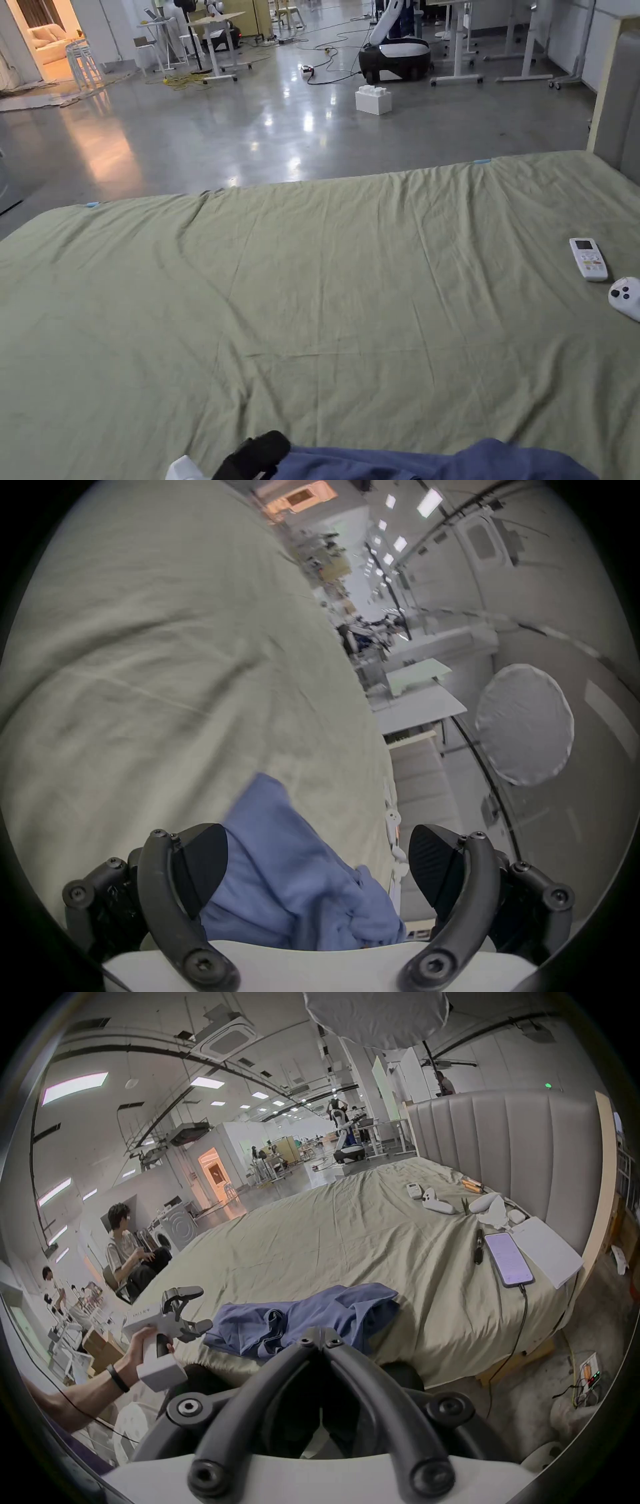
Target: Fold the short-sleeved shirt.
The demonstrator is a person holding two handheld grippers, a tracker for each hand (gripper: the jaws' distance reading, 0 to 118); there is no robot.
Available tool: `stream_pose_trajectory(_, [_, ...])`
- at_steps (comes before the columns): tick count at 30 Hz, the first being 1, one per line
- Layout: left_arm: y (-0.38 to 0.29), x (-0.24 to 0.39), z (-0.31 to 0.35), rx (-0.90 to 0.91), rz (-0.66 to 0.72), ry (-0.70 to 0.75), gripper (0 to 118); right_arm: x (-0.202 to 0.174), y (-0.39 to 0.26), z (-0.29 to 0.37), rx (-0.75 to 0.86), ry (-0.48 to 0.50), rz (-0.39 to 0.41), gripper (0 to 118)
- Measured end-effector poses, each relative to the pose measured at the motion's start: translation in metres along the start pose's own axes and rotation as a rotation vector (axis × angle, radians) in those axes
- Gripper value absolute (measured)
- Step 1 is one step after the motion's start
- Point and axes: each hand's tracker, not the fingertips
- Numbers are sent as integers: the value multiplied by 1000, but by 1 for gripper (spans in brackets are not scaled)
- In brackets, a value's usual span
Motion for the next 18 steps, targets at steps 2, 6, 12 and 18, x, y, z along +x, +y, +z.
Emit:
stream_pose_trajectory(2, [29,-14,-12,-35,80,-18,89,-3,1,1,-5,-5,12,0])
stream_pose_trajectory(6, [11,-24,-30,-96,115,-71,26,-6,-1,-4,-31,4,-11,0])
stream_pose_trajectory(12, [-16,-38,-38,-105,260,-41,15,-14,-3,-6,-42,26,-6,0])
stream_pose_trajectory(18, [-20,-11,-2,-36,271,-197,15,-13,-3,-5,-54,38,9,0])
